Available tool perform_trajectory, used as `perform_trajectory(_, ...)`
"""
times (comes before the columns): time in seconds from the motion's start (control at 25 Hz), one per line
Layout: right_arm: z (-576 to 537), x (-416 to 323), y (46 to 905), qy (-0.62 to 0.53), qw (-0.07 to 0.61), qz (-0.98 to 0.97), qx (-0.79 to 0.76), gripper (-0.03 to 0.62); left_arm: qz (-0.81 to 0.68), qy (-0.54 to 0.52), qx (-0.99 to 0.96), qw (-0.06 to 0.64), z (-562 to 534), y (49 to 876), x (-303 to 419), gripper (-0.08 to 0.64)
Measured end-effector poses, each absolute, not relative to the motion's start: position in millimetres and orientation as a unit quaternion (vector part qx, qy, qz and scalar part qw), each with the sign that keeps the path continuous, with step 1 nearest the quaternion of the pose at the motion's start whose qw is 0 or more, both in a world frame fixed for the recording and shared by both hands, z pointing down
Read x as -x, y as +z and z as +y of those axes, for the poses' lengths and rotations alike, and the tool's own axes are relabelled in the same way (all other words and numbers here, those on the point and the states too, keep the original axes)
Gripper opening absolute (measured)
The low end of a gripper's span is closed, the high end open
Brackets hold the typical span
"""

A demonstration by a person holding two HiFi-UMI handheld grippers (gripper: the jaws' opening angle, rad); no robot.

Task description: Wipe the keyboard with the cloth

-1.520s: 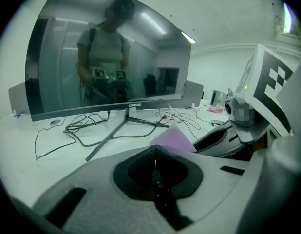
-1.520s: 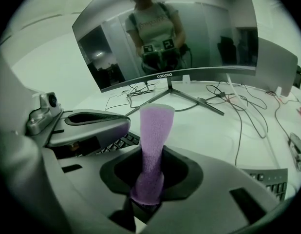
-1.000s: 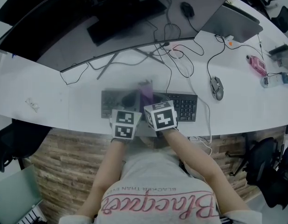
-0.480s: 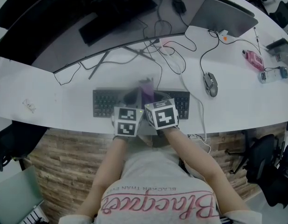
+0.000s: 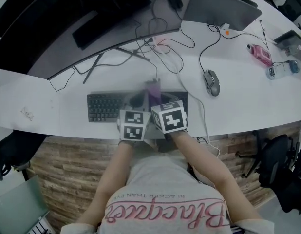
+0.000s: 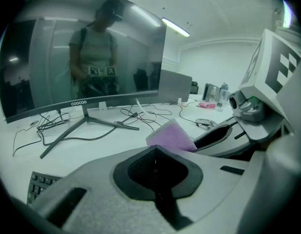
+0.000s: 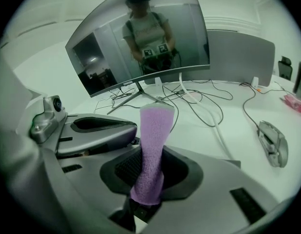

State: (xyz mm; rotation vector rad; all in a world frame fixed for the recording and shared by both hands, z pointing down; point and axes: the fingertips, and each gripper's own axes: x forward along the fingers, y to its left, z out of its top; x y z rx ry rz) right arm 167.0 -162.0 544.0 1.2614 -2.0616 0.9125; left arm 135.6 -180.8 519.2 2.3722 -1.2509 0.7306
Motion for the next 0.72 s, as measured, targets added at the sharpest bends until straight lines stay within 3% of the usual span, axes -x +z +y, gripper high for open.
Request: perform_trajectory(0.72,-152,-246,545,0.344,0.275,-0.751,-0.493,0.089,-0.425,0.256,-0.851,0.175,-168,518,-212,0.005)
